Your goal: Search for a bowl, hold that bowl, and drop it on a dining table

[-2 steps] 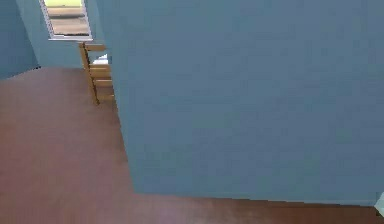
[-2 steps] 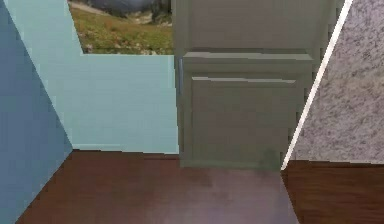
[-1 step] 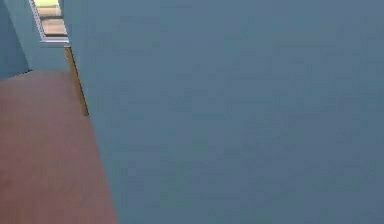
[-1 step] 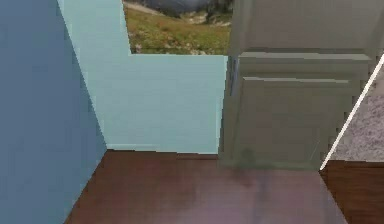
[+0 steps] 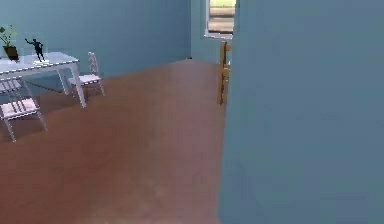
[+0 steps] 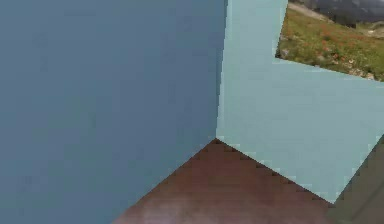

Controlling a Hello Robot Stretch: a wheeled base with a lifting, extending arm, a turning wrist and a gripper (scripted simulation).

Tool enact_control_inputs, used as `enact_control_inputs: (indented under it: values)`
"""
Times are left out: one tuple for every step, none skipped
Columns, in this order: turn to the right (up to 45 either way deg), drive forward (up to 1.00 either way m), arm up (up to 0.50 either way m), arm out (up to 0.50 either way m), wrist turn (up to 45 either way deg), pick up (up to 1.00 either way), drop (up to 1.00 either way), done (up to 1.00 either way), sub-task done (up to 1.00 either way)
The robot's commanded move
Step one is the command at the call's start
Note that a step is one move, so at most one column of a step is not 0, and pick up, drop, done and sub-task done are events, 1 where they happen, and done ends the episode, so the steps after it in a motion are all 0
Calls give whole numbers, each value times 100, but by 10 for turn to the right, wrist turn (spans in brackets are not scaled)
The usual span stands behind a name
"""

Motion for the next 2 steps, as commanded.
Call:
enact_control_inputs:
  values:
    - [0, 35, 0, 0, 0, 0, 0, 0, 0]
    - [-450, 0, 0, 0, 0, 0, 0, 0, 0]
